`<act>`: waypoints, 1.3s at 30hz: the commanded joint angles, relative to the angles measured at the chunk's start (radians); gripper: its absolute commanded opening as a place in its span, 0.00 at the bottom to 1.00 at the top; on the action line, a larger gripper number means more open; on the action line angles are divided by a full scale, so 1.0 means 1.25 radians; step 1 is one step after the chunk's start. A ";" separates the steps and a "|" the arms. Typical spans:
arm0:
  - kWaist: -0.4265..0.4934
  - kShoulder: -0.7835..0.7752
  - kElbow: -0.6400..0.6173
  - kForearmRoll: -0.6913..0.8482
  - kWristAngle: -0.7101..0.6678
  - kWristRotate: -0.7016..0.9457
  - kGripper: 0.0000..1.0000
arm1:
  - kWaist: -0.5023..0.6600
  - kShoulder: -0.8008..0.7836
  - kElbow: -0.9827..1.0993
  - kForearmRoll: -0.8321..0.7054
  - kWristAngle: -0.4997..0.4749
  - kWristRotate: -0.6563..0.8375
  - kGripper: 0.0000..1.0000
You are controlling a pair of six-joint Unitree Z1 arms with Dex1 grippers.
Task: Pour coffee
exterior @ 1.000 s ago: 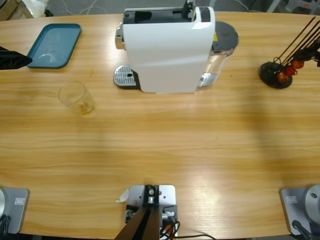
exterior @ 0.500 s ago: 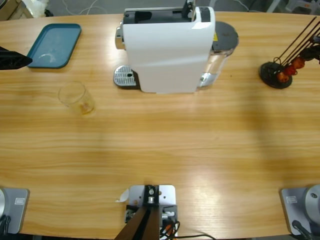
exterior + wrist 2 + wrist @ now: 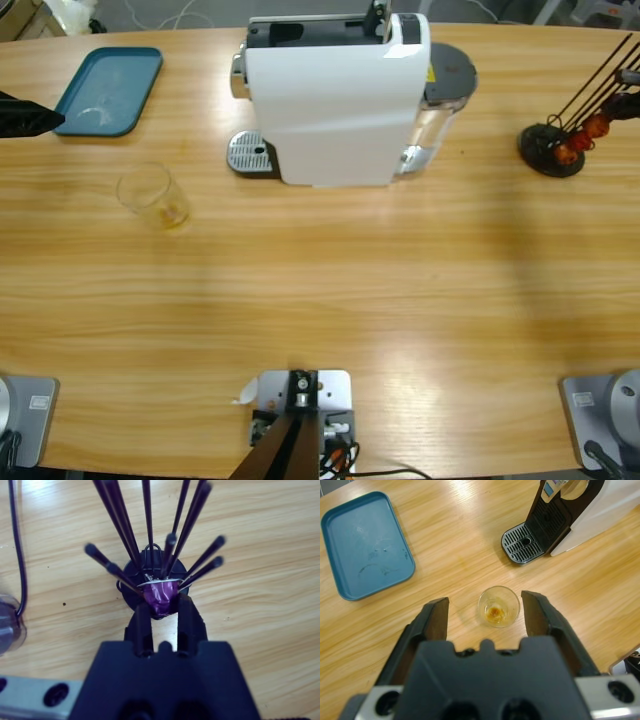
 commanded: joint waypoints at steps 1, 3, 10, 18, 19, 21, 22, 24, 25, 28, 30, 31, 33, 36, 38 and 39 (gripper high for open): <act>0.006 0.009 0.031 -0.008 -0.009 0.012 0.62 | -0.014 -0.054 -0.141 0.144 -0.021 -0.009 0.00; 0.006 0.008 0.031 -0.008 -0.009 0.012 0.62 | -0.014 -0.060 -0.187 0.179 -0.022 -0.015 0.00; 0.006 -0.001 0.032 -0.008 -0.009 0.011 0.61 | -0.007 -0.068 -0.339 0.308 -0.027 -0.034 0.00; 0.006 -0.010 0.033 -0.010 -0.019 0.012 0.62 | 0.165 -0.143 -0.400 0.366 -0.039 -0.257 0.00; 0.006 -0.012 0.033 -0.010 -0.021 0.012 0.62 | 0.218 -0.164 -0.394 0.367 -0.024 -0.332 0.00; 0.006 -0.016 0.033 -0.011 -0.024 0.015 0.62 | 0.322 -0.205 -0.378 0.366 0.007 -0.443 0.00; 0.006 -0.019 0.033 -0.011 -0.025 0.021 0.62 | 0.376 -0.216 -0.372 0.367 0.018 -0.485 0.00; 0.004 -0.024 0.034 -0.011 -0.030 0.030 0.61 | 0.482 -0.219 -0.371 0.373 0.059 -0.539 0.00; 0.003 -0.027 0.034 -0.010 -0.032 0.034 0.62 | 0.527 -0.212 -0.372 0.373 0.071 -0.553 0.00; -0.005 -0.036 0.038 -0.011 -0.040 0.043 0.62 | 0.620 -0.164 -0.392 0.373 0.088 -0.580 0.00; -0.010 -0.039 0.040 -0.011 -0.040 0.047 0.62 | 0.664 -0.118 -0.414 0.375 0.097 -0.613 0.00; -0.011 -0.041 0.041 -0.011 -0.040 0.047 0.62 | 0.680 -0.092 -0.427 0.377 0.097 -0.627 0.00; -0.012 -0.043 0.042 -0.011 -0.040 0.051 0.62 | 0.698 -0.032 -0.468 0.383 0.097 -0.653 0.00; -0.013 -0.040 0.042 -0.012 -0.043 0.055 0.63 | 0.708 0.049 -0.547 0.382 0.107 -0.679 0.00; -0.013 -0.034 0.042 -0.012 -0.051 0.055 0.63 | 0.710 0.107 -0.615 0.382 0.123 -0.696 0.00; -0.013 -0.033 0.042 -0.012 -0.051 0.055 0.63 | 0.711 0.134 -0.649 0.382 0.131 -0.702 0.00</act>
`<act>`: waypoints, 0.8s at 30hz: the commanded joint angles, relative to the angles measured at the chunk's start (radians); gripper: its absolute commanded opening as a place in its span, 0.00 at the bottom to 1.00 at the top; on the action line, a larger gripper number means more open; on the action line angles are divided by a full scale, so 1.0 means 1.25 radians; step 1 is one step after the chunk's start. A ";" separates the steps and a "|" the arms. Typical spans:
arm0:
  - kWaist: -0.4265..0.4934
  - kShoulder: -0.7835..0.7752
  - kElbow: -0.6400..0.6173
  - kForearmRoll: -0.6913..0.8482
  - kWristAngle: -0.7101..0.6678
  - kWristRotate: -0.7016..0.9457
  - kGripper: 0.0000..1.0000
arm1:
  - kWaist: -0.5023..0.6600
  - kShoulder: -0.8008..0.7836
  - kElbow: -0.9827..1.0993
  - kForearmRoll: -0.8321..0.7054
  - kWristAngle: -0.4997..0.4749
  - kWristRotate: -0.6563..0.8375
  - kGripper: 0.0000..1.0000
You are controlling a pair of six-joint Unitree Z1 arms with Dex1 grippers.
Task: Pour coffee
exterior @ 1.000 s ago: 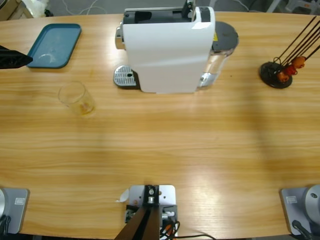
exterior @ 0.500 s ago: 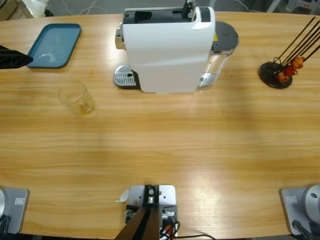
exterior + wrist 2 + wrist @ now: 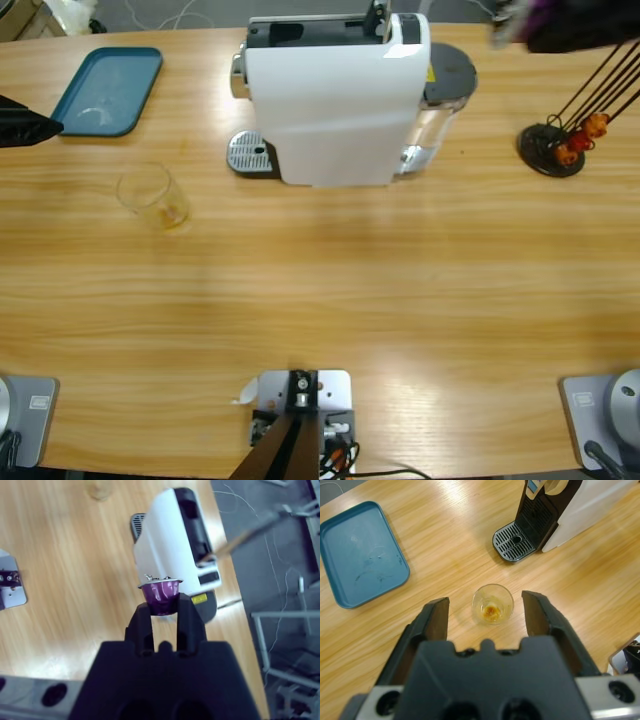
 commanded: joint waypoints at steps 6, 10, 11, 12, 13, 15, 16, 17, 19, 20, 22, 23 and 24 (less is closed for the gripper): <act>-0.007 -0.004 0.028 -0.011 -0.025 0.016 0.63 | 0.027 0.356 -0.328 0.009 0.094 -0.088 0.00; -0.007 -0.004 0.030 -0.013 -0.025 0.017 0.63 | 0.027 0.408 -0.358 0.010 0.102 -0.106 0.00; -0.007 -0.004 0.031 -0.013 -0.025 0.017 0.63 | 0.027 0.415 -0.359 0.010 0.107 -0.108 0.00; -0.007 -0.004 0.031 -0.013 -0.025 0.017 0.63 | 0.027 0.418 -0.359 0.009 0.110 -0.112 0.00; -0.007 -0.004 0.032 -0.014 -0.026 0.017 0.63 | 0.024 0.421 -0.358 0.008 0.112 -0.117 0.00; -0.007 -0.003 0.033 -0.014 -0.027 0.017 0.64 | 0.000 0.423 -0.346 0.008 0.124 -0.119 0.00; -0.007 -0.003 0.034 -0.015 -0.028 0.017 0.64 | -0.010 0.422 -0.337 0.004 0.124 -0.120 0.00; -0.007 -0.001 0.034 -0.015 -0.030 0.017 0.64 | -0.020 0.420 -0.330 0.000 0.127 -0.122 0.00; -0.007 0.001 0.035 -0.017 -0.033 0.017 0.64 | -0.037 0.420 -0.323 -0.009 0.132 -0.127 0.00; -0.007 0.001 0.035 -0.017 -0.033 0.017 0.64 | -0.045 0.421 -0.322 -0.013 0.131 -0.130 0.00; -0.007 0.002 0.036 -0.017 -0.034 0.017 0.64 | -0.061 0.423 -0.322 -0.019 0.131 -0.133 0.00; -0.007 0.002 0.036 -0.017 -0.035 0.017 0.64 | -0.068 0.426 -0.322 -0.021 0.131 -0.136 0.00; -0.007 0.002 0.036 -0.018 -0.035 0.017 0.64 | -0.074 0.429 -0.322 -0.024 0.131 -0.138 0.00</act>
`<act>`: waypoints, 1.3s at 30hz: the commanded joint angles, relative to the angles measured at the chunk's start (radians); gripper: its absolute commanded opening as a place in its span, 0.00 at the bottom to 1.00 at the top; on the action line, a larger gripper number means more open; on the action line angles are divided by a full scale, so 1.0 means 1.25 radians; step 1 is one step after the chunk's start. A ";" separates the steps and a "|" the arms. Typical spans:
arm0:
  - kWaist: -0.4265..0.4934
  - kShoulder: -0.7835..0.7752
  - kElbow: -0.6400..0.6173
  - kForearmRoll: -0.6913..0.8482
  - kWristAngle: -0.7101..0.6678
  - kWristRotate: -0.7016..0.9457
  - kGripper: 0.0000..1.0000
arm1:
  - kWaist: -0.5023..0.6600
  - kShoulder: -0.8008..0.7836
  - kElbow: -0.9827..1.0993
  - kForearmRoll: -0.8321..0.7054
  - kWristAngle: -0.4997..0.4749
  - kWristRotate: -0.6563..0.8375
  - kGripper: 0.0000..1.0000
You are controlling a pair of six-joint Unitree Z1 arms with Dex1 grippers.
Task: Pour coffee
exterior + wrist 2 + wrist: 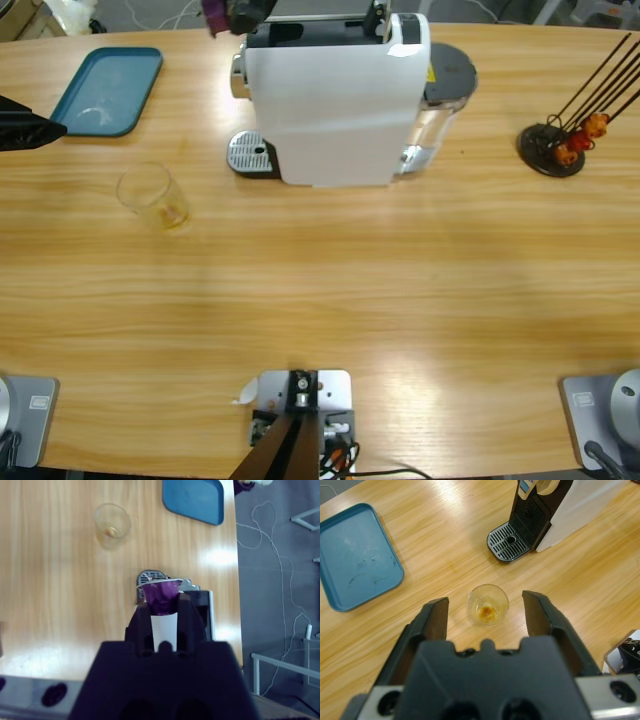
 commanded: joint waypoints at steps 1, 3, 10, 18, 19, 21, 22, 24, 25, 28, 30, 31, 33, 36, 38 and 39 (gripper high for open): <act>-0.006 0.003 0.032 -0.011 -0.016 0.015 0.64 | -0.057 0.048 0.029 -0.024 0.017 -0.023 0.00; -0.006 0.003 0.032 -0.010 -0.016 0.015 0.64 | -0.063 0.059 0.029 -0.028 0.018 -0.025 0.00; -0.006 0.003 0.033 -0.011 -0.018 0.015 0.64 | -0.080 0.094 0.020 -0.042 0.027 -0.029 0.00; -0.006 0.006 0.034 -0.012 -0.023 0.015 0.64 | -0.112 0.111 0.007 -0.042 0.018 -0.030 0.00; -0.006 0.006 0.034 -0.012 -0.024 0.015 0.64 | -0.114 0.114 0.005 -0.042 0.018 -0.030 0.00; -0.006 0.006 0.034 -0.012 -0.026 0.015 0.64 | -0.115 0.120 0.000 -0.044 0.017 -0.030 0.00; -0.006 0.007 0.034 -0.012 -0.026 0.015 0.64 | -0.115 0.124 -0.004 -0.044 0.018 -0.030 0.00; -0.006 0.007 0.034 -0.012 -0.026 0.015 0.64 | -0.116 0.131 -0.011 -0.044 0.018 -0.030 0.00; -0.006 0.007 0.034 -0.012 -0.026 0.015 0.64 | -0.117 0.134 -0.014 -0.044 0.018 -0.030 0.00; -0.006 0.008 0.034 -0.012 -0.026 0.015 0.64 | -0.120 0.143 -0.020 -0.044 0.020 -0.030 0.00; -0.006 0.008 0.034 -0.012 -0.026 0.015 0.64 | -0.121 0.146 -0.018 -0.043 0.020 -0.030 0.00; -0.006 0.008 0.034 -0.013 -0.026 0.015 0.64 | -0.121 0.146 -0.016 -0.043 0.021 -0.030 0.00; -0.006 0.008 0.034 -0.013 -0.027 0.015 0.64 | -0.122 0.145 -0.011 -0.042 0.021 -0.030 0.00; -0.006 0.007 0.034 -0.014 -0.028 0.015 0.64 | -0.124 0.145 -0.009 -0.042 0.021 -0.032 0.00; -0.006 0.007 0.034 -0.014 -0.029 0.015 0.64 | -0.127 0.146 -0.009 -0.042 0.021 -0.032 0.00; -0.006 0.007 0.034 -0.013 -0.030 0.015 0.64 | -0.129 0.146 -0.009 -0.041 0.020 -0.032 0.00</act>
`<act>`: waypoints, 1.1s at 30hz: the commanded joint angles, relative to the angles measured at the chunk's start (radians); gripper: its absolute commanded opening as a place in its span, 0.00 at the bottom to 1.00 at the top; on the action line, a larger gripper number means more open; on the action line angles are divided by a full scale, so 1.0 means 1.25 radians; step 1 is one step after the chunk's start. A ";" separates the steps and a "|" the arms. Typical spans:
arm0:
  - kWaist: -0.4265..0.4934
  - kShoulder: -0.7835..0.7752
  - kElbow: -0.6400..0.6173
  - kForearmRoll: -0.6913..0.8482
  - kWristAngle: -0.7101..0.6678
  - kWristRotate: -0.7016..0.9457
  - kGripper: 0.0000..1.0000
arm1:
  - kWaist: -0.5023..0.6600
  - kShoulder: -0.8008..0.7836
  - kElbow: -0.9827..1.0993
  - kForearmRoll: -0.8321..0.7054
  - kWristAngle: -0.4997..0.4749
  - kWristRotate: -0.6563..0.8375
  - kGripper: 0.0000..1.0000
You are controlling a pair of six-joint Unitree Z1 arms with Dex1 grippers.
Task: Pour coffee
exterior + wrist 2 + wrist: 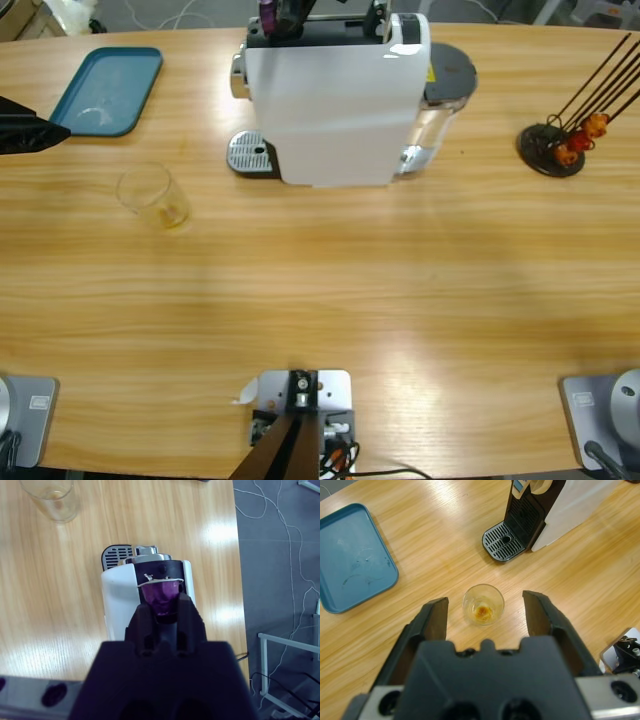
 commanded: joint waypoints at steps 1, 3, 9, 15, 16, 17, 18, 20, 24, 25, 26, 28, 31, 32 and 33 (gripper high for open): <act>-0.006 0.007 0.031 -0.011 -0.013 0.015 0.64 | -0.017 0.043 0.005 -0.004 0.002 -0.010 0.00; -0.006 0.007 0.031 -0.011 -0.016 0.015 0.64 | -0.020 0.043 0.007 -0.004 0.003 -0.012 0.00; -0.006 0.007 0.031 -0.011 -0.018 0.015 0.64 | -0.022 0.048 0.010 -0.004 0.006 -0.014 0.00; -0.006 0.007 0.031 -0.011 -0.019 0.015 0.64 | -0.022 0.051 0.012 -0.003 0.007 -0.014 0.00; -0.006 0.007 0.031 -0.011 -0.019 0.014 0.64 | -0.022 0.052 0.013 -0.002 0.007 -0.014 0.00; -0.006 0.007 0.031 -0.011 -0.020 0.015 0.64 | -0.022 0.052 0.014 -0.002 0.007 -0.014 0.00; -0.006 0.006 0.031 -0.011 -0.020 0.014 0.64 | -0.022 0.053 0.015 -0.003 0.007 -0.014 0.00; -0.006 0.007 0.031 -0.011 -0.020 0.014 0.64 | -0.022 0.054 0.015 -0.002 0.007 -0.014 0.00; -0.006 0.007 0.031 -0.011 -0.020 0.014 0.64 | -0.022 0.056 0.014 -0.002 0.007 -0.014 0.07; -0.006 0.007 0.031 -0.011 -0.020 0.015 0.64 | -0.022 0.056 0.014 -0.002 0.008 -0.014 0.19; -0.006 0.007 0.031 -0.011 -0.020 0.014 0.64 | -0.022 0.057 0.014 -0.002 0.008 -0.013 0.26; -0.006 0.007 0.031 -0.011 -0.022 0.015 0.64 | -0.022 0.057 0.013 -0.001 0.008 -0.013 0.39; -0.006 0.007 0.031 -0.011 -0.025 0.015 0.64 | -0.022 0.057 0.009 0.002 0.004 -0.011 0.58; -0.006 0.007 0.031 -0.011 -0.025 0.015 0.64 | -0.022 0.057 0.007 0.002 0.003 -0.010 0.61; -0.006 0.007 0.031 -0.011 -0.025 0.015 0.64 | -0.022 0.057 0.003 0.003 0.002 -0.010 0.61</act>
